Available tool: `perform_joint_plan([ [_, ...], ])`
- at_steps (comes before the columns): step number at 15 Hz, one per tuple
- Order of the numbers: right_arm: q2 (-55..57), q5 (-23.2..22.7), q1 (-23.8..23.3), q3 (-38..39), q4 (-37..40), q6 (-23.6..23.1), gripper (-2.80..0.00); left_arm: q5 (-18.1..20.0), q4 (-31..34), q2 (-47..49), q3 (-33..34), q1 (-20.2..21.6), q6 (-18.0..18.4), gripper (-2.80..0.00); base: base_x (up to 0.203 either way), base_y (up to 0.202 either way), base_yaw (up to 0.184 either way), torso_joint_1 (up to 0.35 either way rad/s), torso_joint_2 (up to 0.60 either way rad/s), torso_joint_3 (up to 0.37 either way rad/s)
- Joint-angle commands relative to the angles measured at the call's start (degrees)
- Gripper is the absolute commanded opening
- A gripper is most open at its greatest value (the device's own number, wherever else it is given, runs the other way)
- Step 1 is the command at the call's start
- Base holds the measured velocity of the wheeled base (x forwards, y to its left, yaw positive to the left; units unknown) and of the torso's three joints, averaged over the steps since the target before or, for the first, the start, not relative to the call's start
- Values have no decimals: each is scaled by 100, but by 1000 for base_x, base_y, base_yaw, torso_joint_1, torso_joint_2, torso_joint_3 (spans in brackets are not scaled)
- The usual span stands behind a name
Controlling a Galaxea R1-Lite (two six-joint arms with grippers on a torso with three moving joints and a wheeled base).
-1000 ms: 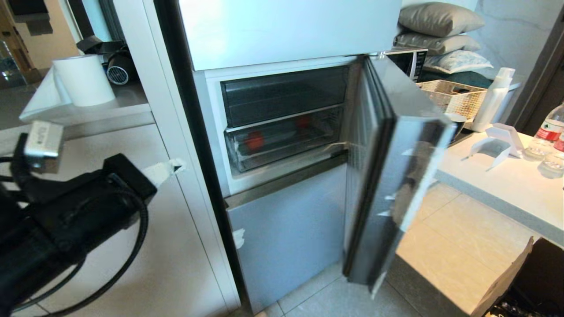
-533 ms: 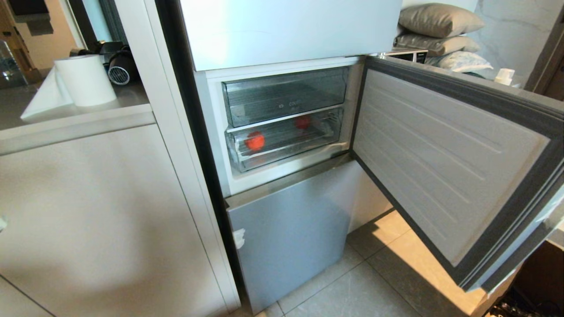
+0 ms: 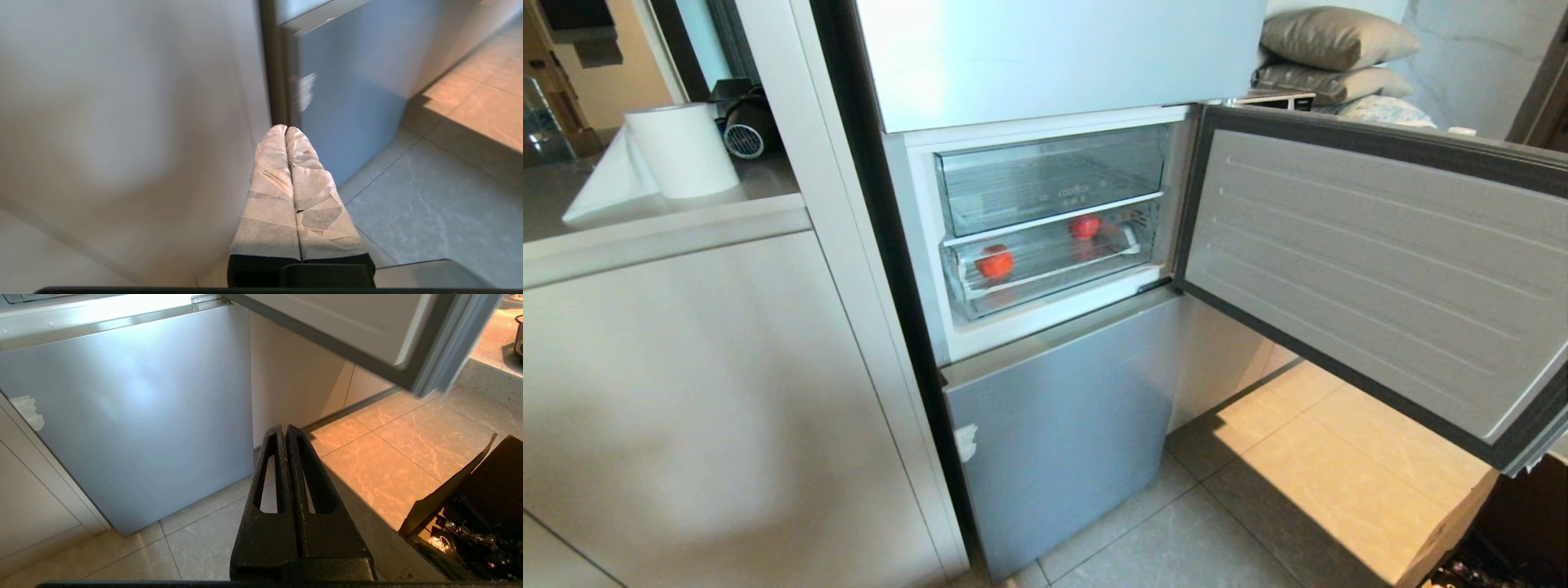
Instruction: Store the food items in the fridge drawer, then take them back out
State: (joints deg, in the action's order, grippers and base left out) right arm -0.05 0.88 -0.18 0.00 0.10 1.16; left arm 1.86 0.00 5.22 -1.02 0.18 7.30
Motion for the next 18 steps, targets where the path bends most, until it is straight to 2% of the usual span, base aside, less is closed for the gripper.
perform_joint_plan([
  [1, 5, 0, -6, 0, -1, 3, -280, 94, 0, -522, 111, -18, 67, -280, 0, 0, 0, 0, 0, 0],
  [5, 5, -9, 1, 0, -1, -2, -280, -194, -26, -531, 111, -18, -721, -280, 0, 0, 0, 0, 0, 0],
  [12, 5, 22, -4, 0, -1, -15, -280, -195, -26, -531, 111, -18, -722, -280, 0, 0, 0, 0, 0, 0],
  [14, 5, 79, -2, 0, -9, 130, -280, -195, -26, -531, 111, -18, -722, -280, 0, 0, 0, 0, 0, 0],
  [18, 5, 88, 1, 0, -10, 148, -280, -195, -26, -531, 111, -18, -722, -280, -1, -3, 142, 2, 2, 5],
])
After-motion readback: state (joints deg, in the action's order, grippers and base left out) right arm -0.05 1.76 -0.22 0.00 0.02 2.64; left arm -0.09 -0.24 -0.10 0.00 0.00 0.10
